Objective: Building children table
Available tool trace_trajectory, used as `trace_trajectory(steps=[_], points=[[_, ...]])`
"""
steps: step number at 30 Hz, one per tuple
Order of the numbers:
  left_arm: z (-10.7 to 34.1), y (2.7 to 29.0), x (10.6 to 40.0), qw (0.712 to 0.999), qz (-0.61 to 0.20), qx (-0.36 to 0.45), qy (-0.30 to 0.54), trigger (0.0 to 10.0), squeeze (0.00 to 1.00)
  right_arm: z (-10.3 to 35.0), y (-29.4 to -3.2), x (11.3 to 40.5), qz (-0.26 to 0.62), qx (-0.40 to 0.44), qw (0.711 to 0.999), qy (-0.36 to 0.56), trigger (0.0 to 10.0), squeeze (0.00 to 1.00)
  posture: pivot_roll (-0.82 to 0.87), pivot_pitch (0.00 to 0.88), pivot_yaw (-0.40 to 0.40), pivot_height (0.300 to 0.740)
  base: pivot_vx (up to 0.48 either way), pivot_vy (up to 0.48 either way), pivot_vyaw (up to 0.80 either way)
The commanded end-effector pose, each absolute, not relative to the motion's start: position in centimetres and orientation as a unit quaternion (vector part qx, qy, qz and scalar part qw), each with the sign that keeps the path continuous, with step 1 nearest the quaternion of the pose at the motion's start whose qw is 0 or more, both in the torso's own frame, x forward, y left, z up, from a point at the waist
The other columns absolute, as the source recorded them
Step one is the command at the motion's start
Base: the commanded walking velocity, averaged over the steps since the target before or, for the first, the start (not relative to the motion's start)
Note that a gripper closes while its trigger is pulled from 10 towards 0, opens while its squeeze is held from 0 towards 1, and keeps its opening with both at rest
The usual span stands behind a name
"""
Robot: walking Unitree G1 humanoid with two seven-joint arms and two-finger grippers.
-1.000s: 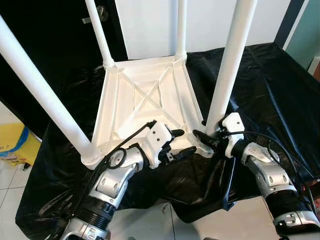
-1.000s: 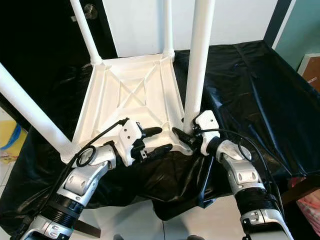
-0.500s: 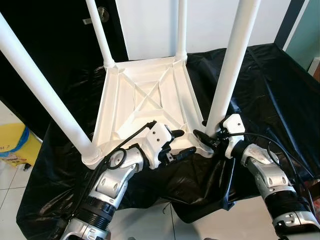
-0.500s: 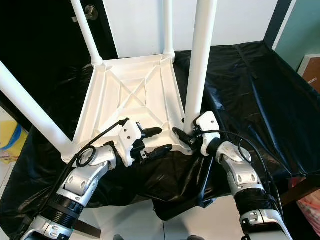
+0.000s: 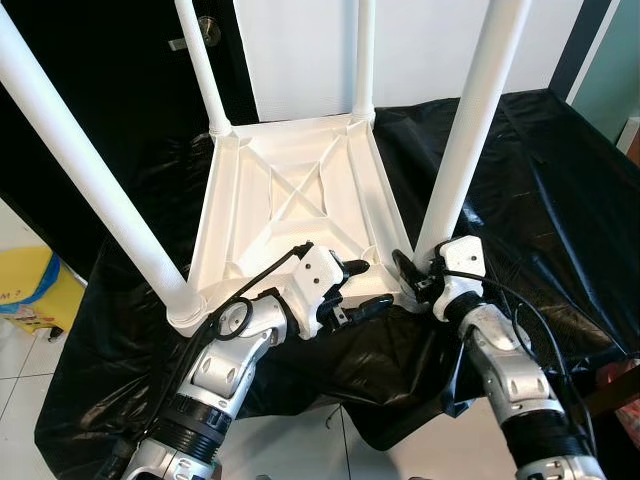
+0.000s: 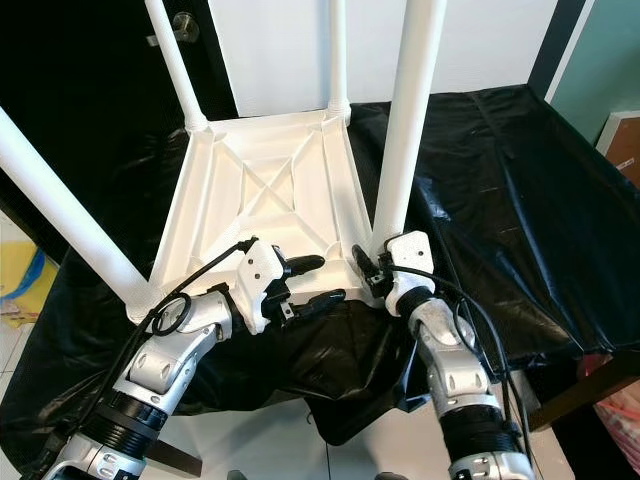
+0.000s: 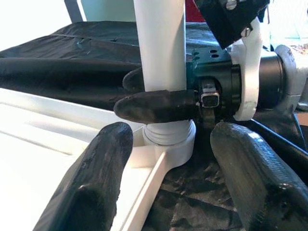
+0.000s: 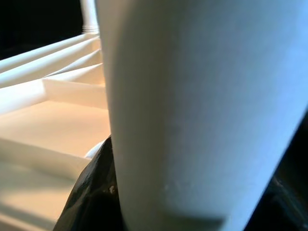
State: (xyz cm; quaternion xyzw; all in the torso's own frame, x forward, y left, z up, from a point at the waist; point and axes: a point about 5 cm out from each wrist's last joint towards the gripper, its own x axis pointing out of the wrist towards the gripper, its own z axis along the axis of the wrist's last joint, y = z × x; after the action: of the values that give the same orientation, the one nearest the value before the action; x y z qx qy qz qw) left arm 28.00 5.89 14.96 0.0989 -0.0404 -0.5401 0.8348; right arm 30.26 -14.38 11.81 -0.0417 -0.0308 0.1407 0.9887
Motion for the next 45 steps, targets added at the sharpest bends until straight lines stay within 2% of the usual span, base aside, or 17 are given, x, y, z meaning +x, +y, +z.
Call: trace_trajectory(steps=[1, 8, 13, 21, 22, 25, 26, 35, 37, 38, 39, 40, 45], points=[[14.6, 6.0, 27.7, 0.833, -0.543, 0.097, -0.03, 10.0, 0.0, 9.5, -14.2, 29.6, 0.088, -0.036, 0.995, 0.03, 10.0, 0.0, -0.13, 0.043, 0.057, 0.74, 0.0, 0.0, 0.0], [14.6, 6.0, 27.7, 0.835, -0.542, 0.097, -0.031, 10.0, 0.0, 9.4, -13.0, 29.1, -0.002, -0.026, 0.999, 0.03, 10.0, 0.0, -0.12, 0.039, 0.047, 0.74, 0.0, 0.0, 0.0], [14.6, 6.1, 27.6, 0.836, -0.54, 0.096, -0.031, 10.0, 0.0, 9.8, -11.9, 29.0, -0.013, -0.018, 0.999, 0.024, 10.0, 0.0, -0.11, 0.037, 0.045, 0.74, 0.0, 0.0, 0.0], [14.6, 6.1, 27.5, 0.836, -0.539, 0.095, -0.031, 10.0, 0.0, 10.4, -11.6, 28.9, -0.002, -0.018, 1.0, 0.011, 10.0, 0.0, -0.11, 0.035, 0.043, 0.74, 0.0, 0.0, 0.0], [14.6, 6.1, 27.5, 0.836, -0.539, 0.095, -0.031, 10.0, 0.0, 10.6, -11.7, 28.8, 0.001, -0.019, 1.0, 0.006, 10.0, 0.28, -0.11, 0.034, 0.04, 0.74, 0.0, 0.0, 0.0], [14.6, 6.1, 27.5, 0.836, -0.539, 0.095, -0.031, 10.0, 0.0, 10.6, -11.7, 28.8, 0.001, -0.019, 1.0, 0.006, 10.0, 0.28, -0.11, 0.034, 0.04, 0.74, 0.0, 0.0, 0.0], [14.6, 6.0, 27.5, 0.836, -0.539, 0.095, -0.031, 10.0, 0.0, 10.7, -11.8, 28.8, 0.004, -0.02, 1.0, 0.002, 10.0, 1.0, -0.11, 0.033, 0.039, 0.74, 0.0, 0.0, 0.0], [14.6, 5.9, 27.4, 0.837, -0.538, 0.094, -0.032, 10.0, 0.0, 11.4, -13.1, 28.5, 0.023, -0.029, 0.999, -0.024, 10.0, 1.0, -0.12, 0.038, 0.038, 0.74, 0.0, 0.0, 0.0], [14.6, 6.0, 27.3, 0.837, -0.538, 0.095, -0.031, 10.0, 0.0, 11.5, -13.8, 28.2, 0.053, -0.03, 0.998, -0.029, 10.0, 1.0, -0.12, 0.04, 0.04, 0.74, 0.0, 0.0, 0.0], [14.6, 6.0, 27.3, 0.837, -0.538, 0.095, -0.031, 10.0, 0.0, 11.4, -14.0, 28.1, 0.069, -0.031, 0.997, -0.028, 10.0, 0.27, -0.12, 0.04, 0.041, 0.74, 0.0, 0.0, 0.0], [14.6, 6.0, 27.3, 0.837, -0.538, 0.095, -0.031, 10.0, 0.0, 11.4, -14.0, 28.1, 0.069, -0.031, 0.997, -0.028, 10.0, 0.27, -0.12, 0.04, 0.041, 0.74, 0.0, 0.0, 0.0], [14.6, 6.0, 27.3, 0.837, -0.538, 0.095, -0.031, 10.0, 0.0, 11.4, -14.2, 28.0, 0.08, -0.036, 0.996, -0.029, 10.0, 0.0, -0.12, 0.04, 0.041, 0.74, 0.0, 0.0, 0.0], [14.7, 6.0, 27.4, 0.837, -0.538, 0.096, -0.033, 10.0, 0.0, 11.5, -15.1, 28.1, 0.124, -0.049, 0.99, -0.036, 10.0, 0.0, -0.12, 0.042, 0.046, 0.74, 0.0, 0.0, 0.0]])
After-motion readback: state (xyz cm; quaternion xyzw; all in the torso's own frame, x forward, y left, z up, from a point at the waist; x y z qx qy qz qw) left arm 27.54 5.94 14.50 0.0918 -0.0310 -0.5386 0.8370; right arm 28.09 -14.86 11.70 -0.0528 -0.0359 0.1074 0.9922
